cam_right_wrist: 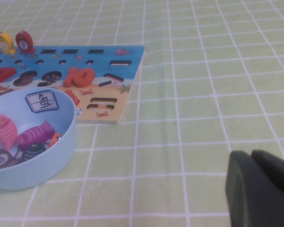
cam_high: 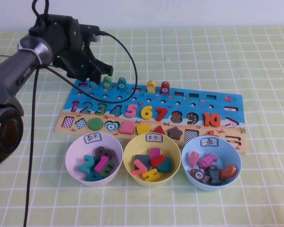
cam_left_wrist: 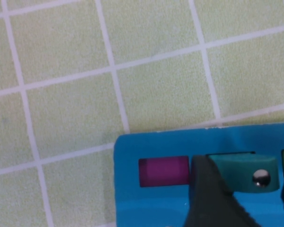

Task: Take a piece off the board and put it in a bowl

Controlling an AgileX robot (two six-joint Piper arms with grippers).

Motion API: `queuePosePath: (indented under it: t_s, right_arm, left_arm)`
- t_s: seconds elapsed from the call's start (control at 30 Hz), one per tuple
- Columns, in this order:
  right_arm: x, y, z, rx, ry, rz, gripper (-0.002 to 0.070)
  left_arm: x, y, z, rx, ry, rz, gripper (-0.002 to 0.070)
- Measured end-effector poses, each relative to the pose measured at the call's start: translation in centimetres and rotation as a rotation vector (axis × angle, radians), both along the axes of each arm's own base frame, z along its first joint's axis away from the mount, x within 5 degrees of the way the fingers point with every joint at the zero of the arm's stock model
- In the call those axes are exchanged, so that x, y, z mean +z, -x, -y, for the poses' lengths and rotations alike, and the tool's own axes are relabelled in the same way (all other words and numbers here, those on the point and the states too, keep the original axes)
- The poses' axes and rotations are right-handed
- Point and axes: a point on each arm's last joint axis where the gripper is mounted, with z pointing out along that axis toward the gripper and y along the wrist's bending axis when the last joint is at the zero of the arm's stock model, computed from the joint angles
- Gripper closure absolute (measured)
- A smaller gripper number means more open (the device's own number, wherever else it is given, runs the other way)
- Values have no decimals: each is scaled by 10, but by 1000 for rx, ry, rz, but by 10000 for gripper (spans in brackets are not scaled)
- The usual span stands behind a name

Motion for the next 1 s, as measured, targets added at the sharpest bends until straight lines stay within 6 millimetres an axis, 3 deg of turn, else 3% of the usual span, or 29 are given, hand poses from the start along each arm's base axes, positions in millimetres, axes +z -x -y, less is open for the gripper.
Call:
queuePosePath:
  t_s: [0.27,1.0]
  right_arm:
    - [0,0,0,0,0,0,694]
    - [0,0,0,0,0,0,694]
  left_arm:
    - [0,0,0,0,0,0,505]
    - [4,1,0,0,1,2,507]
